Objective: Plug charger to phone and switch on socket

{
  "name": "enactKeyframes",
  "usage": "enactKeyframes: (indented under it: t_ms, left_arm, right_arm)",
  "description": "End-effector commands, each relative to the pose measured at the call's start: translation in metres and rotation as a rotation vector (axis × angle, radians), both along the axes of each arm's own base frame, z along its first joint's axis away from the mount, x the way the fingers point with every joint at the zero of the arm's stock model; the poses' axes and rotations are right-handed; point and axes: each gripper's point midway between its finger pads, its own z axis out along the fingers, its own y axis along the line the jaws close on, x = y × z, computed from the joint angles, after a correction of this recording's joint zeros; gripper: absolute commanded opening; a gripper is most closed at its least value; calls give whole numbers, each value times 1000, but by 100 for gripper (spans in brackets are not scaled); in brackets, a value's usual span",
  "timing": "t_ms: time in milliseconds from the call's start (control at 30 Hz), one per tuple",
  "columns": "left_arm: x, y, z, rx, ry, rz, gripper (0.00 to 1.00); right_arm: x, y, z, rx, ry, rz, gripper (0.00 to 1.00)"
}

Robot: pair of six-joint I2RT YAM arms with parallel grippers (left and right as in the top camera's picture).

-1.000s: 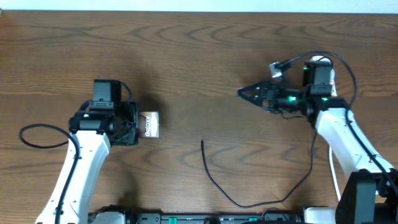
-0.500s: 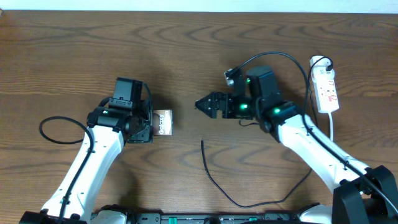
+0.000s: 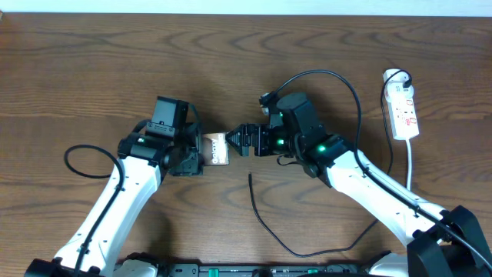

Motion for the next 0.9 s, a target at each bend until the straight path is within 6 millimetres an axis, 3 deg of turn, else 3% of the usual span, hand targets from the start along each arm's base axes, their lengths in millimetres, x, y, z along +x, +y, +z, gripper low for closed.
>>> enactKeyframes:
  t_ms: [0, 467, 633, 867]
  left_arm:
    - [3, -17, 8, -68, -14, -18, 7]
    - [0, -26, 10, -105, -4, -27, 7]
    - [0, -27, 10, -113, -2, -31, 8]
    - [-4, -36, 13, -162, 13, -58, 8]
  right_arm:
    - [4, 4, 3, -7, -16, -16, 99]
    - [-15, 21, 5, 13, 0, 57, 99]
    - [-27, 28, 2, 7, 13, 89, 89]
    - [-38, 33, -1, -5, 27, 115, 85]
